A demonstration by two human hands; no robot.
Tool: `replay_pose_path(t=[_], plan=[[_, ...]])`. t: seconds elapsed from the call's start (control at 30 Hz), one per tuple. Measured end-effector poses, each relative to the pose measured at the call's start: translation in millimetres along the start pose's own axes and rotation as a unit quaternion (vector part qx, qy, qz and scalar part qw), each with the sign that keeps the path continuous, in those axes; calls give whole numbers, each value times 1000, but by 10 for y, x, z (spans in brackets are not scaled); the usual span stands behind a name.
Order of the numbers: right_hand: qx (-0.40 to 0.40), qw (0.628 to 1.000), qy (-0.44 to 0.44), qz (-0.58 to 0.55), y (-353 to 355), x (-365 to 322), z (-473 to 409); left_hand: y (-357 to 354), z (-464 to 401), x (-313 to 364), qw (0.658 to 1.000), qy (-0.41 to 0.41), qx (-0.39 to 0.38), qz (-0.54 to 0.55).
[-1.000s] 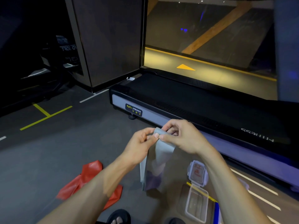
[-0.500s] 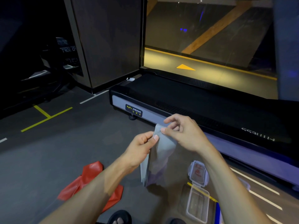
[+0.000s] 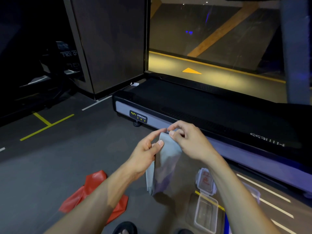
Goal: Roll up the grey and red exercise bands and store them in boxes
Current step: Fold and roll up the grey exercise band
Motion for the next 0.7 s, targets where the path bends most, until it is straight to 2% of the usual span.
replay_pose_path(t=[0.2,0.37,0.7], plan=[[-44,998,-32,20,-85,33,16,20,23,-22,999,-9,21,-46],[-78,996,-10,42,-157,1,62,87,17,-66,996,-23,49,-69],[-1,997,14,70,-51,-51,70,5,64,-19,997,-1,25,-74]])
Point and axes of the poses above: each hand's wrist, its own z-axis away from the middle knuckle, its own y-axis out of the back of the hand, x = y × z, the point moved 5 cm from there along -z, towards the middle knuckle, and after that the axes turned 13 degrees about z, right-handed, at the moved point
